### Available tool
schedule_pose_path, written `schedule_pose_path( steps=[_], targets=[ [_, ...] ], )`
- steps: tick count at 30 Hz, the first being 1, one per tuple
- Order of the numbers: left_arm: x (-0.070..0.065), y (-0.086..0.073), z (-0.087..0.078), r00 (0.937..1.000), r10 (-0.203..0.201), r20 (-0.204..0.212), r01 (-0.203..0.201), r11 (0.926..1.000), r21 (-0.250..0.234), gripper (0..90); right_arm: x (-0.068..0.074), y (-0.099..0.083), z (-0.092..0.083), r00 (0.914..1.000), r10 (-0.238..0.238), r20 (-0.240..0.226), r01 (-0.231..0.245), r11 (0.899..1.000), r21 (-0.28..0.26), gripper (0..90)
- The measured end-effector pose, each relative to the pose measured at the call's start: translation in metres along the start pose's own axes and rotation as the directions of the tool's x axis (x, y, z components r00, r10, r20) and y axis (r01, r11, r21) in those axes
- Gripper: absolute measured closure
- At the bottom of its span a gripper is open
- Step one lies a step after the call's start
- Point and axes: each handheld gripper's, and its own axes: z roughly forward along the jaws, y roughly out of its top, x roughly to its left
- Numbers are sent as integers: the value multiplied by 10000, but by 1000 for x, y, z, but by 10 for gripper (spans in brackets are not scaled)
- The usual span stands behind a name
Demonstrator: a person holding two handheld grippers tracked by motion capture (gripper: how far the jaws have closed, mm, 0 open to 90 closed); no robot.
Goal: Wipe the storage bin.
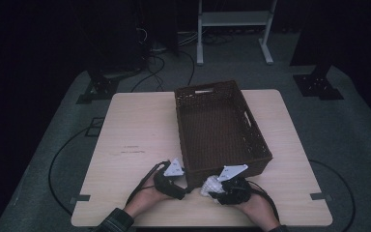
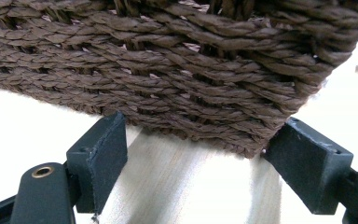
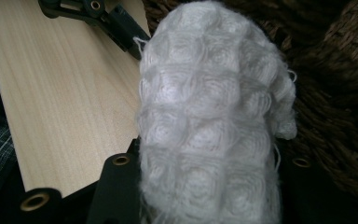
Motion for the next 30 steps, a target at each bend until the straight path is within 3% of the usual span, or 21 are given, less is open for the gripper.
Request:
schedule_pose_path(
  steps=[18, 30],
  targets=[
    [0, 0, 0, 10000, 54, -6, -54, 10000, 35, 201, 17, 34, -41, 9982, -574, -180, 542, 9879, -1452, 567],
    [0, 0, 0, 10000, 31, -11, -31, 10000, 22, 202, 21, 40, -26, 9960, -757, -478, 687, 9887, -1336, 567]
  ],
)
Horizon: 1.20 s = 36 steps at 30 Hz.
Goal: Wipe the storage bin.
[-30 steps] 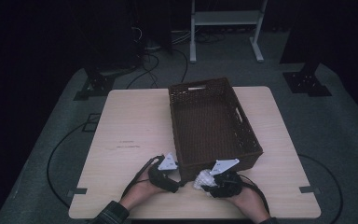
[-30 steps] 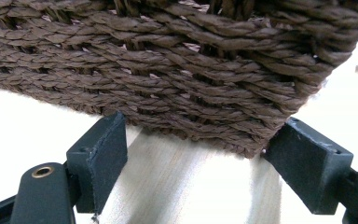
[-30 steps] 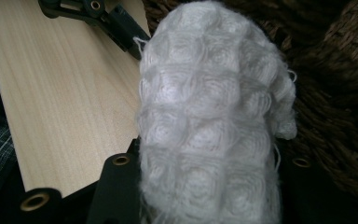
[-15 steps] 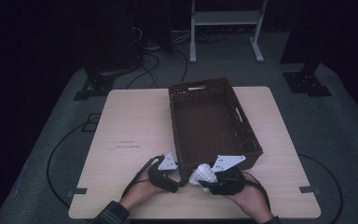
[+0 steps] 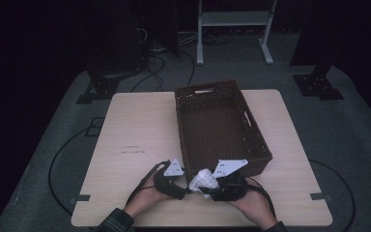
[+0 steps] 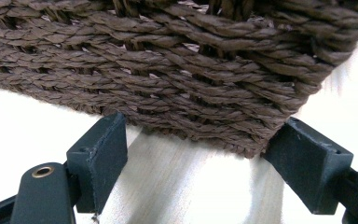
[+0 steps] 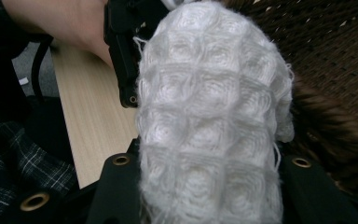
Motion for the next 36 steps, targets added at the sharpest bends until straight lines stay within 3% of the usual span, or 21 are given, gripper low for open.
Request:
schedule_pose_path(
  steps=[10, 19, 26, 31, 36],
  targets=[
    [0, 0, 0, 10000, 14, -1, -14, 10000, 15, 203, -2, -17, 32, 10000, -15, -33, 19, 9946, 1035, 568],
    [0, 0, 0, 10000, 7, 0, -7, 10000, 17, 203, -5, -30, 43, 10000, 28, -57, -19, 9900, 1410, 567],
    [0, 0, 0, 10000, 12, -1, -12, 10000, 5, 203, -4, -33, 26, 9998, 208, 69, -214, 9932, 1146, 567],
    [0, 0, 0, 10000, 2, 1, -2, 10000, 15, 203, -9, -45, 2, 9972, 522, 544, -569, 9943, 900, 567],
    [0, 0, 0, 10000, -47, -2, 47, 10000, -26, 203, -18, -61, -24, 9867, 1142, 1157, -1219, 9906, 623, 567]
  ],
)
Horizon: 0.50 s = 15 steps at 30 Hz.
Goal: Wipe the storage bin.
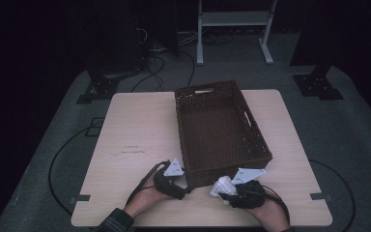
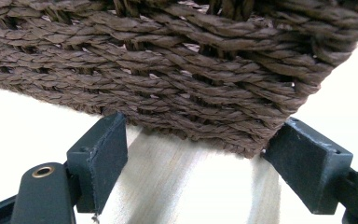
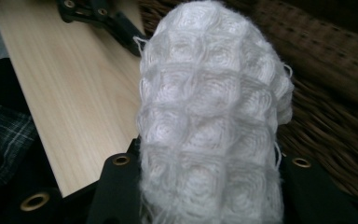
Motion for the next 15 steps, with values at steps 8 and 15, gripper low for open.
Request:
schedule_pose_path(
  steps=[8, 15],
  targets=[
    [0, 0, 0, 10000, -4, -6, 4, 10000, 0, 203, -23, -28, -30, 9909, 880, 1016, -866, 9961, -181, 567],
    [0, 0, 0, 10000, -11, -6, 11, 10000, -5, 203, -48, -53, -55, 9652, 1590, 2077, -1534, 9872, -428, 567]
  ],
)
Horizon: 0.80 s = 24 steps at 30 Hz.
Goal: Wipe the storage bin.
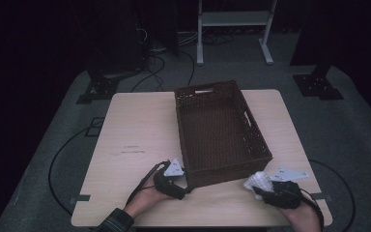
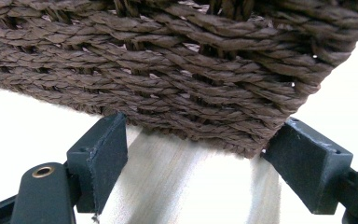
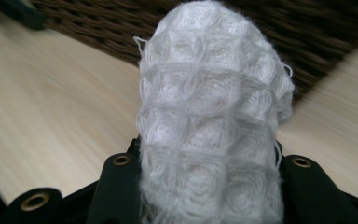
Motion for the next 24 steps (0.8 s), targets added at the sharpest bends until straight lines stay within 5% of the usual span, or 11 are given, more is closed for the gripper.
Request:
schedule_pose_path(
  steps=[12, 18, 24],
  targets=[
    [0, 0, 0, 10000, -1, 2, 1, 10000, -3, 203, -54, -24, -13, 9821, 1036, 1574, -1059, 9943, 67, 567],
    [0, 0, 0, 10000, 6, 3, -6, 10000, 5, 203, -66, -32, -7, 9717, 1180, 2046, -1299, 9905, 459, 566],
    [0, 0, 0, 10000, 2, 3, -2, 10000, 1, 203, -69, -34, -3, 9705, 1387, 1970, -1504, 9875, 461, 555]
  ],
)
